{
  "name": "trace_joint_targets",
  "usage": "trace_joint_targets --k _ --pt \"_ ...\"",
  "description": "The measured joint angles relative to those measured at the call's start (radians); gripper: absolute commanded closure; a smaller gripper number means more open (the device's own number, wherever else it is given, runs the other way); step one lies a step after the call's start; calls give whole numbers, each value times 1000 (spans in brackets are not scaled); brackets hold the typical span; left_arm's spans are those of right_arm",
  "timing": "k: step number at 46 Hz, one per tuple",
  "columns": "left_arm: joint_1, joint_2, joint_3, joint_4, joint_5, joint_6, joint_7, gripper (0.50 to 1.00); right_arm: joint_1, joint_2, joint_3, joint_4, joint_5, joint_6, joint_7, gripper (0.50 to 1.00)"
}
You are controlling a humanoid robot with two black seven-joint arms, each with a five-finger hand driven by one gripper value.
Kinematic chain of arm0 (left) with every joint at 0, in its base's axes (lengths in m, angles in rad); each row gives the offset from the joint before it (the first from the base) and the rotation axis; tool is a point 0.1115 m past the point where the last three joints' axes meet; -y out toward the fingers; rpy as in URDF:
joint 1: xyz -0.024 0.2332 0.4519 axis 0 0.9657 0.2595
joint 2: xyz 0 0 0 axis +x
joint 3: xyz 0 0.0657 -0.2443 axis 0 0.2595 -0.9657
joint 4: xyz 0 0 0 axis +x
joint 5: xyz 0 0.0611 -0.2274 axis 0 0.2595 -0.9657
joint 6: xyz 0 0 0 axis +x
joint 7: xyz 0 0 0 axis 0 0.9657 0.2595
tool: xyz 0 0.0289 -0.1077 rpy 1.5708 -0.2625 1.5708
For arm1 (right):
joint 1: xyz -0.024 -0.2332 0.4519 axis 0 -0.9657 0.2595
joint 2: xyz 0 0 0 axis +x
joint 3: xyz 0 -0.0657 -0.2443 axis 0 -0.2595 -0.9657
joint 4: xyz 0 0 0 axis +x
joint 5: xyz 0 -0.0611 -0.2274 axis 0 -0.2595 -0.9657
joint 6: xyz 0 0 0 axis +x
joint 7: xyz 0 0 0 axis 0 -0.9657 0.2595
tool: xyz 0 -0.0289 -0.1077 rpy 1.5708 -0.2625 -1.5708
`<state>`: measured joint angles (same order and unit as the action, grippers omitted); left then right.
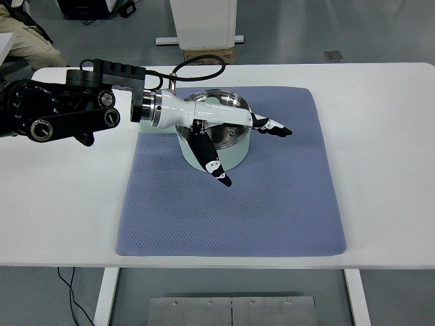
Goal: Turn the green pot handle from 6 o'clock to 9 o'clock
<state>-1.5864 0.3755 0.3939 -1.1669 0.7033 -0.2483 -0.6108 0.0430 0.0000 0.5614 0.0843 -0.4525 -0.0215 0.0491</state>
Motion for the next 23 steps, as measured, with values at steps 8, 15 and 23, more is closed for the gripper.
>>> trace_joint_targets --k 8,15,23 --pt "20 -1 -8 43 -117 26 0 500 0 0 0 0 0 0 0 500" --pt "34 0 -10 70 -243 27 0 500 0 0 0 0 0 0 0 500" --pt "55 -4 -11 123 -419 23 0 500 0 0 0 0 0 0 0 500"
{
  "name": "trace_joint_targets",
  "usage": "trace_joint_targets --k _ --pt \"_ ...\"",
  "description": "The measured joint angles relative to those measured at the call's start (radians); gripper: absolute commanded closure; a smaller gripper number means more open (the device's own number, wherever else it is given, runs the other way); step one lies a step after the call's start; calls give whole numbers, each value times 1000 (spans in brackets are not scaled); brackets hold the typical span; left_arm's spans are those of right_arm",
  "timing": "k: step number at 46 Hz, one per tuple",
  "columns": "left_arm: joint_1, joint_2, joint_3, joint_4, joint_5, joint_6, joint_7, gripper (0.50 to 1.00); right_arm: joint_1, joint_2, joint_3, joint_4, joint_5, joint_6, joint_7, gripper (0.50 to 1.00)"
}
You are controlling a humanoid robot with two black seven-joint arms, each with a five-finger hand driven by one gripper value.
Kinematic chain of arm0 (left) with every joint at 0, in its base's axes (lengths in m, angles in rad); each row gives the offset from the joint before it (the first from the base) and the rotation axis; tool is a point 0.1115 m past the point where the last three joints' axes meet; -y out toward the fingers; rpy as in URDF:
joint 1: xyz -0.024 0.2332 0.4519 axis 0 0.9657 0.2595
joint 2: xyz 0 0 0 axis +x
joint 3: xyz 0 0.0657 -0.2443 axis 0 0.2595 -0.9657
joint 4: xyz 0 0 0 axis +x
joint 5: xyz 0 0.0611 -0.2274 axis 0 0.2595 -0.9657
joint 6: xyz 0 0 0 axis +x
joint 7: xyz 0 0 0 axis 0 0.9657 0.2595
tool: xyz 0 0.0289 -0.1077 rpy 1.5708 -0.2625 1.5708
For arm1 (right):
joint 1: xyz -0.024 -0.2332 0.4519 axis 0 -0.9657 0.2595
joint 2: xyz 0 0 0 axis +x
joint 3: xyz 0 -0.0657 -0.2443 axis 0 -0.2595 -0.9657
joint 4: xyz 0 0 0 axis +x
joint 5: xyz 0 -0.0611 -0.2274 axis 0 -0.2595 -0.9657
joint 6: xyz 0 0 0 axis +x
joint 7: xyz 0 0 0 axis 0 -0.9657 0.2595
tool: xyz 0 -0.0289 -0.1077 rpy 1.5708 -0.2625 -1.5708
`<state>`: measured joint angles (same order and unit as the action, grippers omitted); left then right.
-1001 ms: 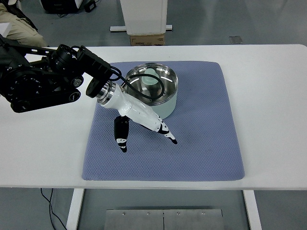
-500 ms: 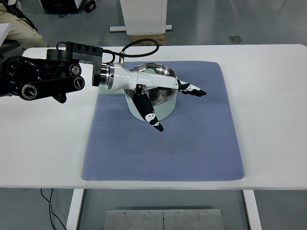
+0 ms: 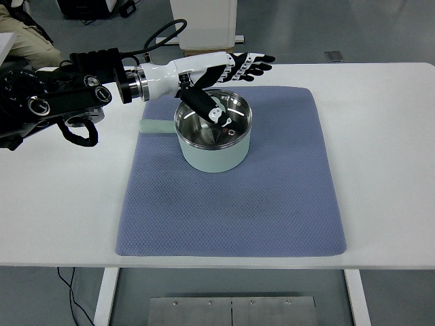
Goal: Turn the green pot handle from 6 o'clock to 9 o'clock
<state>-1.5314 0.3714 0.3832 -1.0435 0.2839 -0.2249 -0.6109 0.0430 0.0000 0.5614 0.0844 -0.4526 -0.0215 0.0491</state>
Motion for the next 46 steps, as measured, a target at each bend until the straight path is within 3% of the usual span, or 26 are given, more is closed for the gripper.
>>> trace_joint_targets --k 18,46 --pt "119 -2 -26 113 -310 3 0 500 0 0 0 0 0 0 0 500" --pt "246 -1 -98 199 -643 10 0 500 0 0 0 0 0 0 0 500"
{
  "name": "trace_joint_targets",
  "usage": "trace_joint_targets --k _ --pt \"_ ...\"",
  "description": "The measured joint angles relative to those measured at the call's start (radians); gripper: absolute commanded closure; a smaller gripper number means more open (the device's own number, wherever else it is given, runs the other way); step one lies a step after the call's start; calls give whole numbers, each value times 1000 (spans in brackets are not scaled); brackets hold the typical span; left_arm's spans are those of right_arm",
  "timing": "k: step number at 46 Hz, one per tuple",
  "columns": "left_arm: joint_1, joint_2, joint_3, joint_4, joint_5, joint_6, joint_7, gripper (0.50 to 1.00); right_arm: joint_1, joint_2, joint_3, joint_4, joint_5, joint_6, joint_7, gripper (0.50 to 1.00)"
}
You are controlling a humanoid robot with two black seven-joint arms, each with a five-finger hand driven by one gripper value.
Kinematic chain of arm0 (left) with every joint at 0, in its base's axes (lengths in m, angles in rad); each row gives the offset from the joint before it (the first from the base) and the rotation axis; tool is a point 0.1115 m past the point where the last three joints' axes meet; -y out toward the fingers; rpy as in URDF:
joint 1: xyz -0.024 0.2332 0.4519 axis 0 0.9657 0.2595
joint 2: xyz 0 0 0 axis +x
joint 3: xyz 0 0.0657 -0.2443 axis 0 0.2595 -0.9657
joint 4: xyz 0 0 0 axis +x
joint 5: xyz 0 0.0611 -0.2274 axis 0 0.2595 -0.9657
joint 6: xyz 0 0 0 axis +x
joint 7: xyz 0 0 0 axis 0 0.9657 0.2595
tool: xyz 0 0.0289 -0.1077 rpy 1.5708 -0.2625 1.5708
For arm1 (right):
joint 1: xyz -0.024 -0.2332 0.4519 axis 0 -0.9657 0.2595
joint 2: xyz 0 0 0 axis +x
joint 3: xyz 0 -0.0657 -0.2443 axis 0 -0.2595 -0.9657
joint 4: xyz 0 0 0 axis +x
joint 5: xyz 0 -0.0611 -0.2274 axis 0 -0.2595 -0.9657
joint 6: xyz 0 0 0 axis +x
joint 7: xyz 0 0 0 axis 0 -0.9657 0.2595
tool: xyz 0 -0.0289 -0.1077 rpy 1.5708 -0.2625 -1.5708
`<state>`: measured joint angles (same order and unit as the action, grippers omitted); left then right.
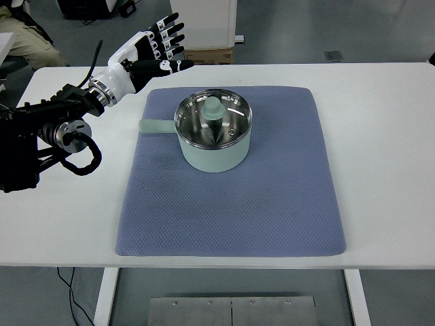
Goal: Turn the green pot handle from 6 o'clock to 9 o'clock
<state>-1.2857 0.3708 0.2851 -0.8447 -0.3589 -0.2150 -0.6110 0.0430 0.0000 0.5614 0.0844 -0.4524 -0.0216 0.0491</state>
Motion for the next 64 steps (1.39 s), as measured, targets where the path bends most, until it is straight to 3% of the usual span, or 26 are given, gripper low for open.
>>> trace_joint_targets --k 44,64 --pt "193 -3 -228 62 -40 95 0 500 0 0 0 0 0 0 0 500" --pt "258 -2 -308 81 -39 97 0 500 0 0 0 0 0 0 0 500"
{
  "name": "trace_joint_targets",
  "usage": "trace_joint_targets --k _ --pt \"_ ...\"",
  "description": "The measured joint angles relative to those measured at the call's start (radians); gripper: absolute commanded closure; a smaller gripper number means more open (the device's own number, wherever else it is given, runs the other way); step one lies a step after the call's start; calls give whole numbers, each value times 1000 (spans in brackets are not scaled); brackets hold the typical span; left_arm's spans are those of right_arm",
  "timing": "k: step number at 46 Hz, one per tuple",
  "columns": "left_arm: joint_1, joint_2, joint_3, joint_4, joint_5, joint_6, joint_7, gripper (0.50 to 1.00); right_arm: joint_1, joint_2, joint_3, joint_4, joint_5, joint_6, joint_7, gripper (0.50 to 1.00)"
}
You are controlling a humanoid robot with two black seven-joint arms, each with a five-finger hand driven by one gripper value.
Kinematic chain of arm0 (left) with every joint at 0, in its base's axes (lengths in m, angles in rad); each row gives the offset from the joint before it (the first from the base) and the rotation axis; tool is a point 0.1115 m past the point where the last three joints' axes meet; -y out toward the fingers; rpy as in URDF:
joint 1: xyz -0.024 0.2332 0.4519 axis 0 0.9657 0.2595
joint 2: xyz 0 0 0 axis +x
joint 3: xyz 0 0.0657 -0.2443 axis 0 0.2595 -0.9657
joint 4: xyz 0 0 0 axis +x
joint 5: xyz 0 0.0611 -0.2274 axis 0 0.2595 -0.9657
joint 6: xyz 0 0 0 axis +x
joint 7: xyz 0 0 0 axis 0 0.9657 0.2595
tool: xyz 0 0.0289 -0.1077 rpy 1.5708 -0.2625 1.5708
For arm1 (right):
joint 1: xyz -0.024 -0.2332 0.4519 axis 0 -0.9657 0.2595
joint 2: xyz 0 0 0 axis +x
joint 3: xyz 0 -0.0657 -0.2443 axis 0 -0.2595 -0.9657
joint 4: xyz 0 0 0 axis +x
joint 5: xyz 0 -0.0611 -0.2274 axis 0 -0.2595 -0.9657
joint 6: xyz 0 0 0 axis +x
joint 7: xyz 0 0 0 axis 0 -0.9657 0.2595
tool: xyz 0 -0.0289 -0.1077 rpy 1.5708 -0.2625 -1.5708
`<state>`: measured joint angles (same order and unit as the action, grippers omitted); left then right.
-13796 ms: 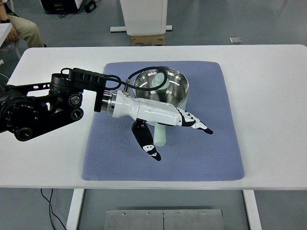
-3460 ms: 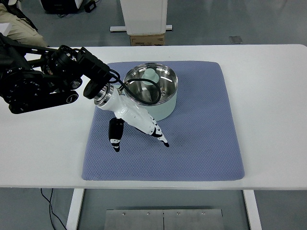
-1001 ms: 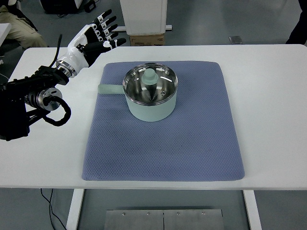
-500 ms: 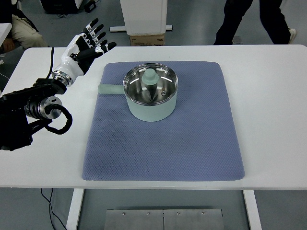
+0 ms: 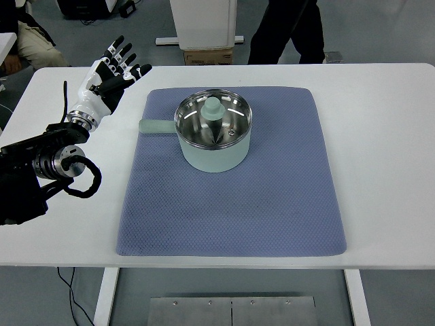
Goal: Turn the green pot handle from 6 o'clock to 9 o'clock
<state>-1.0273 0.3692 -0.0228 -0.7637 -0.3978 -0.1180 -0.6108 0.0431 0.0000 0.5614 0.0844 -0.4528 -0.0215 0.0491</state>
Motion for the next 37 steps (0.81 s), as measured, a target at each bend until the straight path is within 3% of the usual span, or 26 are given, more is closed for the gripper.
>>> trace_joint_targets --k 37 --pt "60 2 -85 10 6 -11 0 500 0 0 0 0 0 0 0 500"
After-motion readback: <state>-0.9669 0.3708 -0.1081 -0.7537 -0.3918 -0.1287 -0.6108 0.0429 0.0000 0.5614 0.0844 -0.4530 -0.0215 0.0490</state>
